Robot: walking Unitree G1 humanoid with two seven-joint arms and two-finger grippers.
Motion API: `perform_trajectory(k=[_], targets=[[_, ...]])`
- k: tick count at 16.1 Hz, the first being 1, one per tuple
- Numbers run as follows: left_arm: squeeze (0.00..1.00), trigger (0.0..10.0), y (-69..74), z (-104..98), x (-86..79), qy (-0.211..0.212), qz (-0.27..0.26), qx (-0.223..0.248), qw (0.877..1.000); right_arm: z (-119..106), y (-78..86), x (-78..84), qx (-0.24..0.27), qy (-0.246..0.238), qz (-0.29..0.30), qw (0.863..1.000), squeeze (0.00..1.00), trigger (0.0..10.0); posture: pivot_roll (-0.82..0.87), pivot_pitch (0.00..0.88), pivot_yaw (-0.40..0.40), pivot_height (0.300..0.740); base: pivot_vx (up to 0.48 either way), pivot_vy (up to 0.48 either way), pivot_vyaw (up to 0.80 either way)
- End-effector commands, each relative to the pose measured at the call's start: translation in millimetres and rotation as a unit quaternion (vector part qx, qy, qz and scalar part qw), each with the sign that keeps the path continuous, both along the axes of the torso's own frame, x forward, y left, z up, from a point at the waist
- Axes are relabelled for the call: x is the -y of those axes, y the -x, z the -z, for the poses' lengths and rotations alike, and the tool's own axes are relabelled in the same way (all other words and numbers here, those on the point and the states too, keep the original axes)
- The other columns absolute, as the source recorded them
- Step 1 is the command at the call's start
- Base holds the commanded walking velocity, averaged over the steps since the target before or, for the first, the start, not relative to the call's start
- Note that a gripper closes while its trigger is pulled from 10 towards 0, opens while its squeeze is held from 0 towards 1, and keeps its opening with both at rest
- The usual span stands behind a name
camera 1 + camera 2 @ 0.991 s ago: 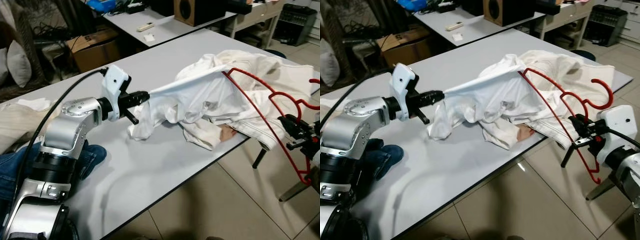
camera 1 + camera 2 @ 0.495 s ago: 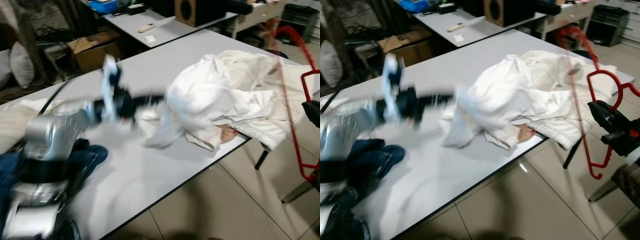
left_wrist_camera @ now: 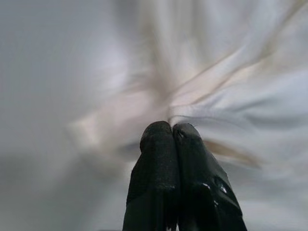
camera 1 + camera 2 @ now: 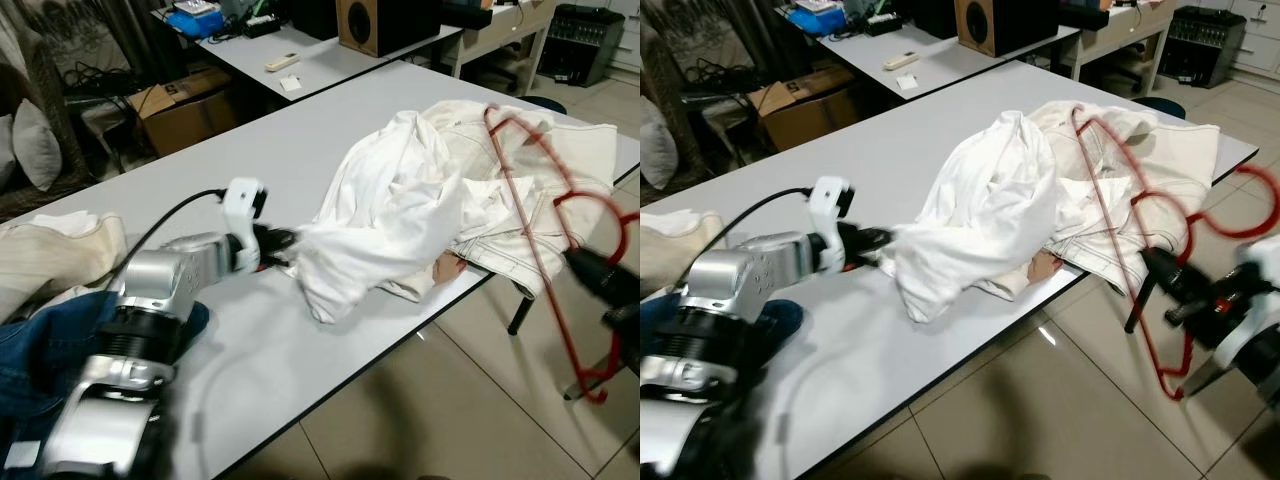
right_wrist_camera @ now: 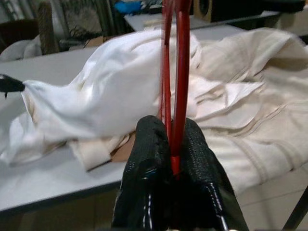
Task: Hang hanger
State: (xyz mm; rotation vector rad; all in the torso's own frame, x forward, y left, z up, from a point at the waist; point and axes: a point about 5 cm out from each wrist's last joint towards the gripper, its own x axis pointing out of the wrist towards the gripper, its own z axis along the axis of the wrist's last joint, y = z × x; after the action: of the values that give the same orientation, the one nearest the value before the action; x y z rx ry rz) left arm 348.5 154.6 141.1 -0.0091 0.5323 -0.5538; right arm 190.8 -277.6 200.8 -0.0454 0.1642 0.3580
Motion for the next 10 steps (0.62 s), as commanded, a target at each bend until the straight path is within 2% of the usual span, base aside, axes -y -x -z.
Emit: perform_trajectory(k=[1, 2, 3, 4, 5, 6, 8, 9, 10], targets=[[0.00, 10.0, -1.6, 0, -11.3, -0.049, -0.006, 0.017, 0.999, -1, 1.6, -5.8, 0.003, 0.008, -0.008, 1.000, 0.00, 10.0, -0.25, 0.000, 0.173, 0.740, 0.000, 0.000, 0.00], [1.00, 10.0, -2.9, -3, -17.8, -0.064, -0.007, 0.020, 0.998, 2, 3.0, -9.0, -0.003, 0.008, -0.011, 1.000, 0.00, 10.0, -0.25, 0.000, 0.173, 0.740, 0.000, 0.000, 0.00], [1.00, 10.0, -3.7, -2, -22.2, -0.080, -0.011, 0.019, 0.997, 3, 3.8, -11.6, -0.007, 0.010, -0.016, 1.000, 0.00, 10.0, -0.25, 0.000, 0.170, 0.740, 0.000, 0.000, 0.00], [1.00, 10.0, -6.0, -4, -38.3, -0.124, -0.024, 0.027, 0.992, 10, 7.2, -24.9, -0.023, 0.017, -0.046, 0.999, 0.00, 10.0, -0.25, 0.000, 0.171, 0.740, 0.000, 0.000, 0.00], [1.00, 10.0, -6.1, -4, -41.7, -0.130, -0.025, 0.030, 0.991, 12, 8.2, -27.9, -0.027, 0.019, -0.053, 0.998, 0.00, 10.0, -0.25, 0.000, 0.171, 0.740, 0.000, 0.000, 0.00], [1.00, 10.0, -4.2, -10, -49.1, -0.129, -0.010, 0.035, 0.991, 14, 11.6, -34.7, -0.036, 0.023, -0.073, 0.996, 0.00, 10.0, -0.25, 0.000, 0.170, 0.740, 0.000, 0.000, 0.00], [1.00, 10.0, -0.3, -14, -53.0, -0.123, 0.022, 0.037, 0.991, 16, 14.3, -38.1, -0.044, 0.027, -0.087, 0.995, 0.00, 10.0, -0.25, 0.000, 0.170, 0.740, 0.000, 0.000, 0.00], [1.00, 10.0, 2.8, -29, -42.9, -0.050, 0.062, 0.065, 0.995, 18, 13.6, -34.1, -0.046, 0.042, -0.075, 0.995, 0.00, 10.0, -0.25, 0.000, 0.166, 0.740, 0.000, 0.000, 0.00], [1.00, 10.0, 9.4, -42, -18.9, 0.035, 0.113, 0.074, 0.990, 20, 9.2, -26.5, -0.048, 0.059, -0.040, 0.996, 0.00, 10.0, -0.24, 0.000, 0.164, 0.740, 0.000, 0.000, 0.00]])
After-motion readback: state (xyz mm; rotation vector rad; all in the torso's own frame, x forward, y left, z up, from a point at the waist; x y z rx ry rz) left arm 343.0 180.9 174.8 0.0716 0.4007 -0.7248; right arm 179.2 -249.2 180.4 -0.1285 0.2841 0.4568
